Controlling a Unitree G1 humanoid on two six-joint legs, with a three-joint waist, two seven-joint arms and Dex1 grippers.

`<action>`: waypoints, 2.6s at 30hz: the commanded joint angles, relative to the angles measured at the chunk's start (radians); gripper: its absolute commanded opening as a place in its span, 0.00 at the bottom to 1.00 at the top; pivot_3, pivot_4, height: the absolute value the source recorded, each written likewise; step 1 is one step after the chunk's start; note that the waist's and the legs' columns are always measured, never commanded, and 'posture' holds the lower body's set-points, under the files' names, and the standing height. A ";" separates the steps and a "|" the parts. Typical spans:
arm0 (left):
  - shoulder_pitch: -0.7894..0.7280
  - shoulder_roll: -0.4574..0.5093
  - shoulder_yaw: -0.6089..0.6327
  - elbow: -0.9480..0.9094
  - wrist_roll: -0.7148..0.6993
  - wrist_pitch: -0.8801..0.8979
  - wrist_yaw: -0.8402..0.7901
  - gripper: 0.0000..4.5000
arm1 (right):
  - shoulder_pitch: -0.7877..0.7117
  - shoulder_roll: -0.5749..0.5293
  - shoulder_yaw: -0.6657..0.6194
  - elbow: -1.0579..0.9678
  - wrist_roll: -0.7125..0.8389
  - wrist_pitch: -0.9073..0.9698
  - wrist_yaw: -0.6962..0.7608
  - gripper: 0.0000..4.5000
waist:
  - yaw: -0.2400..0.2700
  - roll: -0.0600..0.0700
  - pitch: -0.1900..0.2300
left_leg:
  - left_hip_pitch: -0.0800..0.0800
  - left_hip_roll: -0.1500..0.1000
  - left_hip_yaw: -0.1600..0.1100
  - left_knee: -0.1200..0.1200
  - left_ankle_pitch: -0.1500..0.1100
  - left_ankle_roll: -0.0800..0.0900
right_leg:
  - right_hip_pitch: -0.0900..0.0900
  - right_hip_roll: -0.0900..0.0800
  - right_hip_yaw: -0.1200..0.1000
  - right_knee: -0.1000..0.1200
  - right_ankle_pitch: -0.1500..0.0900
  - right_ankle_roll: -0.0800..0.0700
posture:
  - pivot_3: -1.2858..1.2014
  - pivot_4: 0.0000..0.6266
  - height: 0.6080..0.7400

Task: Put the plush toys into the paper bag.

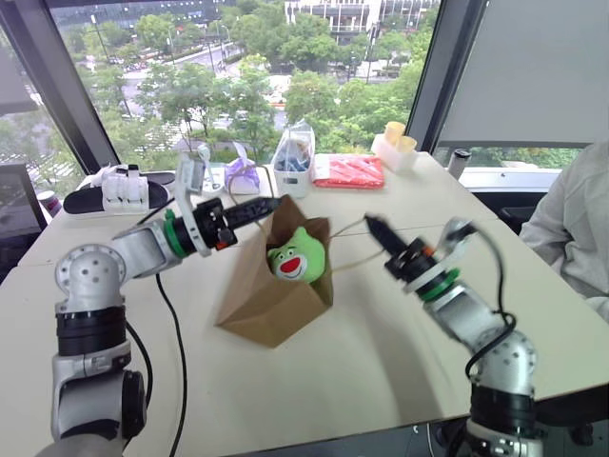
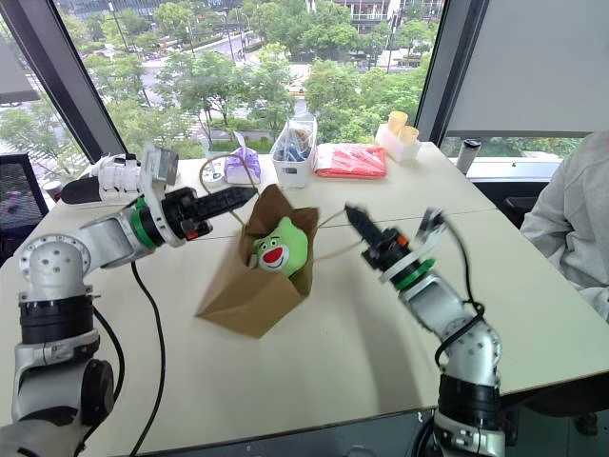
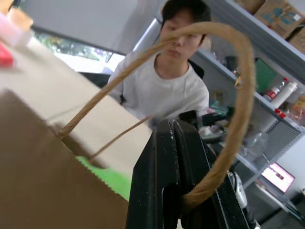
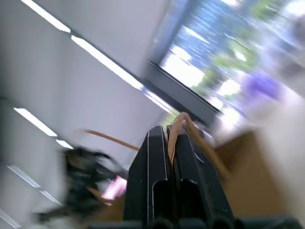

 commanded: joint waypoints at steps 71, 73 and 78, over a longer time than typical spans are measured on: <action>0.500 -0.026 -0.458 -0.437 0.611 -0.415 0.011 1.00 | 0.122 -0.172 0.389 -0.062 -0.438 0.091 0.310 0.01 | 0.026 0.000 0.000 | -0.001 0.000 0.002 0.001 -0.005 0.008 | 0.002 -0.001 -0.001 -0.004 0.000 0.000 | 0.52 0.24 1.00; 0.490 -0.046 -0.472 -0.425 0.632 -0.426 0.012 1.00 | 0.125 -0.167 0.387 -0.065 -0.440 0.091 0.307 0.01 | 0.026 0.000 0.000 | -0.001 0.000 0.002 0.001 -0.005 0.008 | 0.002 -0.001 -0.001 -0.004 0.000 0.000 | 0.52 0.24 1.00; 0.470 -0.102 -0.492 -0.425 0.656 -0.418 0.036 1.00 | 0.131 -0.158 0.388 -0.073 -0.445 0.092 0.300 0.01 | 0.027 0.000 0.000 | -0.001 0.000 0.002 0.001 -0.005 0.008 | 0.002 -0.001 -0.001 -0.004 0.000 0.000 | 0.52 0.24 1.00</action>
